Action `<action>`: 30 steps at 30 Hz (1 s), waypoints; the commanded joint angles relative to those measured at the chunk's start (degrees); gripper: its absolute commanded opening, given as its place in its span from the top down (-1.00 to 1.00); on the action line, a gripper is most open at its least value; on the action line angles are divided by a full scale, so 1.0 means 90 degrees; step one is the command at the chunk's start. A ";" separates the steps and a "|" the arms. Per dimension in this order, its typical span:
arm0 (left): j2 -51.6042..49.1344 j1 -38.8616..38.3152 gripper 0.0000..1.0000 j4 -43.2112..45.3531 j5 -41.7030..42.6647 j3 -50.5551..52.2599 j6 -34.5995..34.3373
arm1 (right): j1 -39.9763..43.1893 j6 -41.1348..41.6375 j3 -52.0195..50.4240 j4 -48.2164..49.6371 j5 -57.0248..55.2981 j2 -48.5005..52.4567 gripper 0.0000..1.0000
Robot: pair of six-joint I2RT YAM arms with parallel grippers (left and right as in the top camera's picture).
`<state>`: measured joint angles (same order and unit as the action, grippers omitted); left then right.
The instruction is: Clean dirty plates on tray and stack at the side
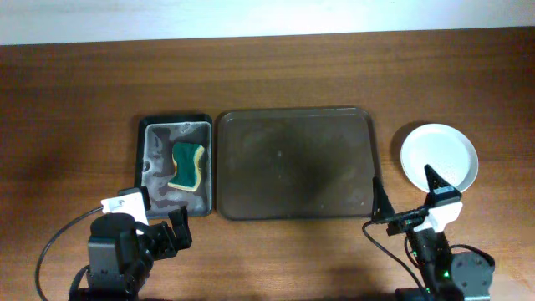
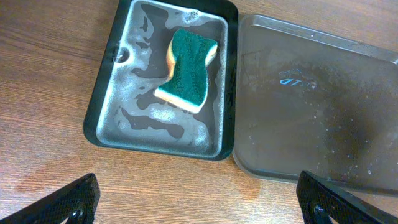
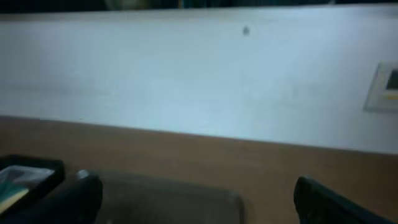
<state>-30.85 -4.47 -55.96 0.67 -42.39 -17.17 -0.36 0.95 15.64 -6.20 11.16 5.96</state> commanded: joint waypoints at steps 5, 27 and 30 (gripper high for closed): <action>0.0032 0.0015 -0.99 0.0015 0.0002 0.0046 0.0005 | -0.0061 -0.0036 -0.1566 0.2023 -0.0607 -0.0641 -0.97; 0.0032 0.0015 -0.99 0.0015 0.0002 0.0046 0.0005 | -0.0090 -0.0226 -0.1702 0.0233 -0.0607 -0.0639 -0.97; 0.0034 0.0017 -0.99 0.0000 -0.0007 0.0046 0.0010 | -0.0090 -0.0226 -0.1702 0.0233 -0.0607 -0.0639 -0.97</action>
<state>-30.85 -4.47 -55.94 0.67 -42.30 -17.17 -0.58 -0.69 0.60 -3.68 5.98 0.69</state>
